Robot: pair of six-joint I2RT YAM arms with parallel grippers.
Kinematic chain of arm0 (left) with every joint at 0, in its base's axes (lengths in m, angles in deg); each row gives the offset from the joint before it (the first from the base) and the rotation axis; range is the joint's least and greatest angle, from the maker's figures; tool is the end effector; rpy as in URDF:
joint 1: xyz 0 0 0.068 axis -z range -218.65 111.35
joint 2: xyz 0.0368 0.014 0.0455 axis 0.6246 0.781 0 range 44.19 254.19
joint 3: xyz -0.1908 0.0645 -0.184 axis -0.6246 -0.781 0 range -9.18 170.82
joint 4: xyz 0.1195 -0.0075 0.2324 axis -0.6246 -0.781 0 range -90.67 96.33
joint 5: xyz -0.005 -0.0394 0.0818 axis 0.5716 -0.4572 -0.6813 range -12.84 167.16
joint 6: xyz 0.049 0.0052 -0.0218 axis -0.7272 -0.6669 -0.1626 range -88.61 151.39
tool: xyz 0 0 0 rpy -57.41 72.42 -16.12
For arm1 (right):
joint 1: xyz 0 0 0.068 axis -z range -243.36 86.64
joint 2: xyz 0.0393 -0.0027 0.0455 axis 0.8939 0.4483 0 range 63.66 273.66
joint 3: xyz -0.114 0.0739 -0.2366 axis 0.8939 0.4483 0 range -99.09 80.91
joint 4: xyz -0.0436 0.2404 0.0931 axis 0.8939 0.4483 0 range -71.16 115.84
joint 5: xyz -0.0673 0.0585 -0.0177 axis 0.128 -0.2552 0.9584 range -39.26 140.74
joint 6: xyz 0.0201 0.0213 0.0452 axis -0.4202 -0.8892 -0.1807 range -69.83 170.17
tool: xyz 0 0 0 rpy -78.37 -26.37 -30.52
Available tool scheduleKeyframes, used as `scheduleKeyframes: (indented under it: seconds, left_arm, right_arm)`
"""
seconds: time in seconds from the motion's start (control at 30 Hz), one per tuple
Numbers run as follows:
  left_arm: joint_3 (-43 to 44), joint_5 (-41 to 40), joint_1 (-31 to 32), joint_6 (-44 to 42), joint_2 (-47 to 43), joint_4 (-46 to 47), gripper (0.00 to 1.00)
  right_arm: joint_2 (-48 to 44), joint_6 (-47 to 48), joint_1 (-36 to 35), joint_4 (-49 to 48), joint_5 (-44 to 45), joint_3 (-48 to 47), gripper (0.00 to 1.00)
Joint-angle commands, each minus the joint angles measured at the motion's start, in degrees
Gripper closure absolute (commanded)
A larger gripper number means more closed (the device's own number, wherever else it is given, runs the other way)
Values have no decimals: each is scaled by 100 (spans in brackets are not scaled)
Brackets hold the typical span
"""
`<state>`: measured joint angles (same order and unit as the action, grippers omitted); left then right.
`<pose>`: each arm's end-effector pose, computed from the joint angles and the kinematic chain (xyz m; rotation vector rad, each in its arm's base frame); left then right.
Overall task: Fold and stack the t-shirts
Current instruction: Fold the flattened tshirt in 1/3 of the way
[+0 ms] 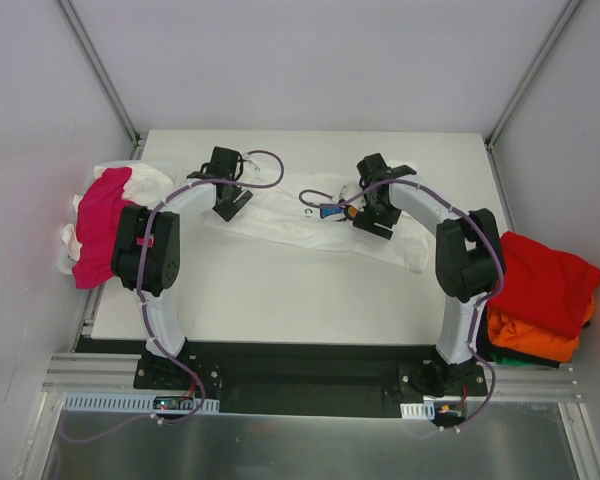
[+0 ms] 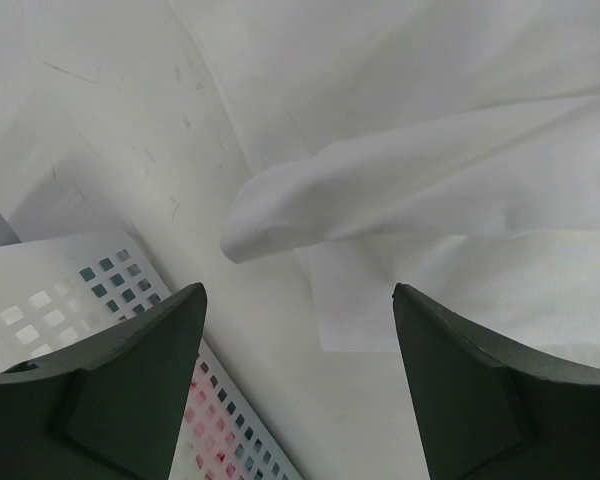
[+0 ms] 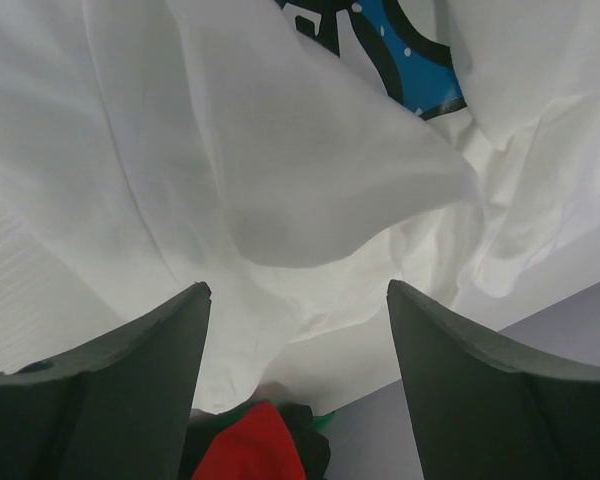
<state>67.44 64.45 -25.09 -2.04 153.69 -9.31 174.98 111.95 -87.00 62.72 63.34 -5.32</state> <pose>0.4087 -0.0905 0.1984 0.8753 2.2714 0.4257 0.3718 0.1542 0.2085 -1.8767 2.1186 -0.4668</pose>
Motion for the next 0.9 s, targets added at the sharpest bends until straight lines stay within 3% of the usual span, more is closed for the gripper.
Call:
scheduleKeyframes:
  seconds: [0.0,0.87]
  left_arm:
    - [248,-223,32,82,-227,70,24]
    - [-15,-364,6,29,-165,272,23]
  right_arm:
    - [12,-17,-36,33,-82,-148,25]
    - [627,-43,-44,-20,-258,-578,57]
